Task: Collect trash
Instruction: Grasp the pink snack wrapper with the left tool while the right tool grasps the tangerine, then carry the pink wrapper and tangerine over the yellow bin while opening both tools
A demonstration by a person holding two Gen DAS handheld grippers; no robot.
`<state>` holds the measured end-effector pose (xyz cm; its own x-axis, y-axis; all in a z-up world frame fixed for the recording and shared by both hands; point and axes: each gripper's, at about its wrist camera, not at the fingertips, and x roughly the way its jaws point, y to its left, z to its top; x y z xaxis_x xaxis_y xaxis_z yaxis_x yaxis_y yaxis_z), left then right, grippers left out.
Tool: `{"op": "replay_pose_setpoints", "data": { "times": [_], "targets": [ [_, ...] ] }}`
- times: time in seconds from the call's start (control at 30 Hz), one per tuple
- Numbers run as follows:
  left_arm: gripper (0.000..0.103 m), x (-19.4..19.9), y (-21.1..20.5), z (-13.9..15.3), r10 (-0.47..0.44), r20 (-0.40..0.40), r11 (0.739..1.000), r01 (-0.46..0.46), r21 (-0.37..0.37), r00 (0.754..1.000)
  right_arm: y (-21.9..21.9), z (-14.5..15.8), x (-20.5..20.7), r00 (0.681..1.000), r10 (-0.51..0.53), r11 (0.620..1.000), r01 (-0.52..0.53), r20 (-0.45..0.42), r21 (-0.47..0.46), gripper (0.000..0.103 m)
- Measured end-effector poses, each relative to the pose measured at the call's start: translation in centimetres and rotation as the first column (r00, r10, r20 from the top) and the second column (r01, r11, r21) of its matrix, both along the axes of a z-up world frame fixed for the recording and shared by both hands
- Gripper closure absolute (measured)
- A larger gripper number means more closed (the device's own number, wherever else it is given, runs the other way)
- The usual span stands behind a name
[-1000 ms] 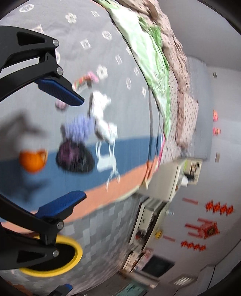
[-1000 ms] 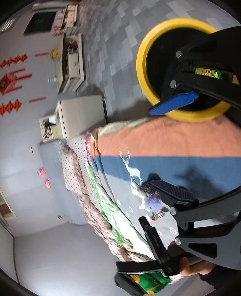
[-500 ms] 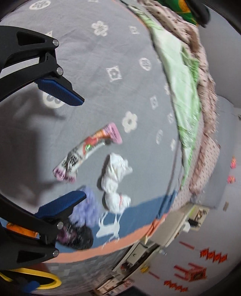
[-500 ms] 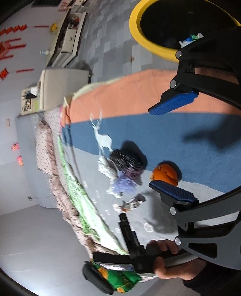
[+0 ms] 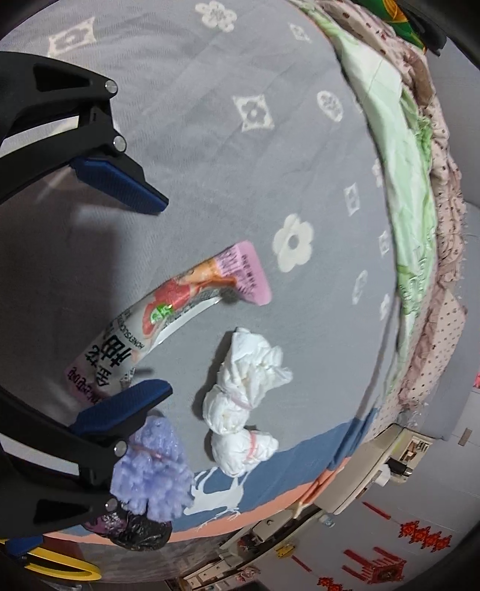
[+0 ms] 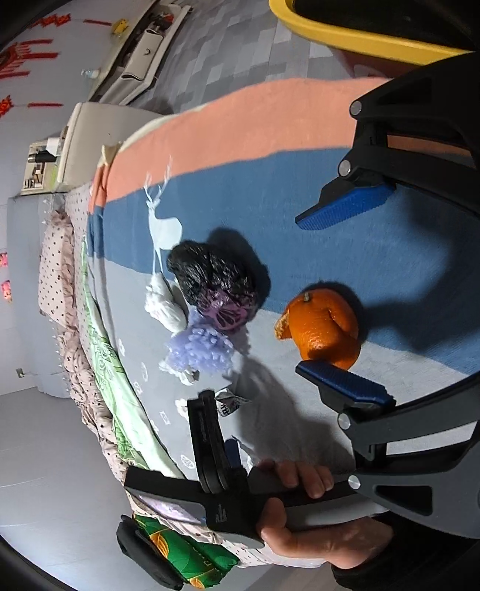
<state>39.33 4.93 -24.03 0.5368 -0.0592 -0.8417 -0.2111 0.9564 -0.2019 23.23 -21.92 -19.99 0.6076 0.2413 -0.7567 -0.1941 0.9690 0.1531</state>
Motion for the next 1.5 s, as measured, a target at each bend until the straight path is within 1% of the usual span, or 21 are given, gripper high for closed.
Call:
{"op": "replay_pose_setpoints", "data": {
  "times": [0.1, 0.17, 0.23, 0.27, 0.3, 0.33, 0.37, 0.4, 0.5, 0.6, 0.73, 0.87, 0.97, 1.07, 1.23, 1.5],
  "targets": [
    [0.016, 0.4, -0.4, -0.2, -0.007, 0.006, 1.0, 0.006, 0.024, 1.0, 0.4, -0.4, 0.7, 1.0, 0.009, 1.0, -0.008, -0.007, 0.009, 0.034],
    [0.022, 0.5, -0.7, -0.2, -0.016, 0.007, 0.999, 0.016, 0.031, 1.0, 0.8, -0.6, 0.8, 1.0, 0.027, 1.0, -0.026, -0.014, 0.013, 0.034],
    [0.035, 0.6, -1.0, -0.3, -0.023, 0.005, 0.998, 0.023, 0.051, 1.0, 1.4, -0.9, 0.7, 0.999, 0.051, 0.999, -0.051, -0.02, 0.001, 0.034],
    [0.038, 0.6, -1.2, -0.3, -0.027, 0.006, 0.998, 0.027, 0.06, 1.0, 1.7, -1.2, 0.8, 0.998, 0.061, 0.998, -0.061, -0.029, 0.0, 0.035],
    [0.047, 0.6, -1.5, -0.3, -0.036, 0.01, 0.997, 0.035, 0.07, 0.999, 2.0, -1.5, 1.1, 0.997, 0.069, 0.998, -0.069, -0.04, 0.003, 0.04],
    [0.06, 0.5, -1.5, -0.3, -0.042, 0.015, 0.996, 0.041, 0.074, 0.999, 2.2, -1.8, 1.2, 0.996, 0.075, 0.997, -0.074, -0.051, 0.009, 0.043],
    [0.064, 0.5, -1.5, -0.4, -0.045, 0.02, 0.996, 0.043, 0.073, 0.999, 2.4, -2.2, 1.5, 0.994, 0.082, 0.996, -0.081, -0.067, 0.022, 0.047],
    [0.072, 0.5, -1.3, -0.5, -0.04, 0.019, 0.997, 0.038, 0.066, 0.999, 2.6, -2.4, 1.5, 0.993, 0.088, 0.996, -0.086, -0.074, 0.031, 0.051],
    [0.075, 0.5, -0.6, -0.6, -0.028, 0.023, 0.999, 0.027, 0.029, 0.999, 3.1, -2.5, 1.6, 0.991, 0.106, 0.993, -0.102, -0.084, 0.052, 0.06],
    [0.076, 0.4, -0.4, -0.5, -0.022, 0.028, 1.0, 0.022, 0.02, 0.999, 3.3, -2.4, 1.7, 0.991, 0.109, 0.993, -0.105, -0.083, 0.053, 0.065],
    [0.077, -0.1, 0.0, 0.0, -0.013, 0.035, 1.0, 0.014, -0.015, 0.999, 3.0, -1.8, 1.4, 0.992, 0.098, 0.993, -0.093, -0.075, 0.067, 0.067],
    [0.077, -1.1, 0.2, 1.1, -0.016, 0.058, 1.0, 0.016, -0.001, 0.998, 2.2, -0.5, 0.6, 0.995, 0.09, 0.992, -0.086, -0.05, 0.087, 0.067],
    [0.077, -1.9, 0.3, 1.9, -0.017, 0.075, 1.0, 0.017, 0.003, 0.997, 1.8, 0.9, -0.4, 0.996, 0.088, 0.992, -0.086, -0.022, 0.095, 0.067],
    [0.077, -2.7, 0.0, 2.9, -0.027, 0.097, 0.999, 0.025, 0.024, 0.995, 1.4, 2.5, -1.7, 0.997, 0.082, 0.992, -0.082, 0.009, 0.099, 0.067],
    [0.077, -4.9, -1.4, 5.4, -0.066, 0.153, 0.996, 0.056, 0.068, 0.986, 0.1, 4.9, -3.7, 0.997, 0.056, 0.991, -0.063, 0.058, 0.119, 0.067],
    [0.077, -8.0, -4.4, 9.7, -0.149, 0.222, 0.988, 0.135, 0.076, 0.963, -3.3, 9.2, -7.0, 0.99, -0.021, 0.989, 0.0, 0.143, 0.147, 0.067]
  ]
}}
